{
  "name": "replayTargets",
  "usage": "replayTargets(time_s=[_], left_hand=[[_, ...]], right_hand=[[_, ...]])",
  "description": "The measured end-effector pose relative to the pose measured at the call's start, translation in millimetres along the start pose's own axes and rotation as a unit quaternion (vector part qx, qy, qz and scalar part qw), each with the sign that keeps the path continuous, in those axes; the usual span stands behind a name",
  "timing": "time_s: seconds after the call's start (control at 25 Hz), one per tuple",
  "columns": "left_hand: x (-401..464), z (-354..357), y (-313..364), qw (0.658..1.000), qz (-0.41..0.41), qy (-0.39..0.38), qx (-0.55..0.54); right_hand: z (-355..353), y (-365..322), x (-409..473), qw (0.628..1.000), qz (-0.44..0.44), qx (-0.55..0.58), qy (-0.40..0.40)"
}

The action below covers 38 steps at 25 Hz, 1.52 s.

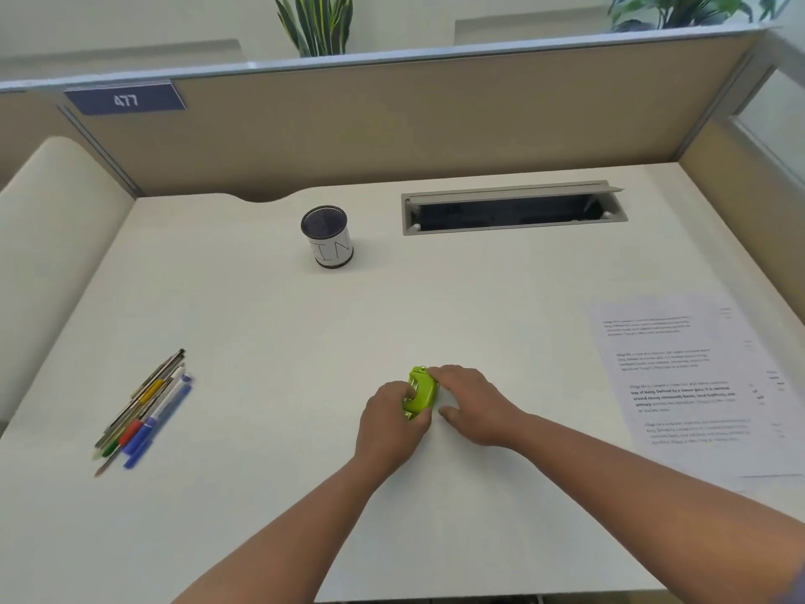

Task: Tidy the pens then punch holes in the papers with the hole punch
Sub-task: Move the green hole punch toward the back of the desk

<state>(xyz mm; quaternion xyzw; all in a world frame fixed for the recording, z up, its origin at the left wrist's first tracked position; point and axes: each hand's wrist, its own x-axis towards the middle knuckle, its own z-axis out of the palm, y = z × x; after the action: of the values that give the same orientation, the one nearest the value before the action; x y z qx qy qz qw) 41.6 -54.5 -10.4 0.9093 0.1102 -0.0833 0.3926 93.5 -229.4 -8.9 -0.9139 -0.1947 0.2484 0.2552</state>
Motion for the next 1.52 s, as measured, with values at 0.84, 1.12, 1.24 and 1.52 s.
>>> replayTargets(time_s=[0.84,1.12,1.24,1.52], left_hand=[[234.8,-24.5,42.8,0.989,0.137,-0.063,-0.011],[287.8,-20.6,48.5,0.984,0.173,-0.051,-0.004],[292.7,-19.9,47.9,0.983,0.176,-0.053,0.003],[259.9,-22.9,48.8,0.980,0.195,-0.017,0.037]], right_hand=[[-82.2,43.1,158.7,0.965,0.110,0.109,0.210],[-108.2,56.5,200.3,0.959,0.121,0.094,0.240],[-109.4,58.8,204.7,0.958,0.122,0.090,0.242],[-108.0,56.0,177.1,0.961,0.118,0.113,0.223]])
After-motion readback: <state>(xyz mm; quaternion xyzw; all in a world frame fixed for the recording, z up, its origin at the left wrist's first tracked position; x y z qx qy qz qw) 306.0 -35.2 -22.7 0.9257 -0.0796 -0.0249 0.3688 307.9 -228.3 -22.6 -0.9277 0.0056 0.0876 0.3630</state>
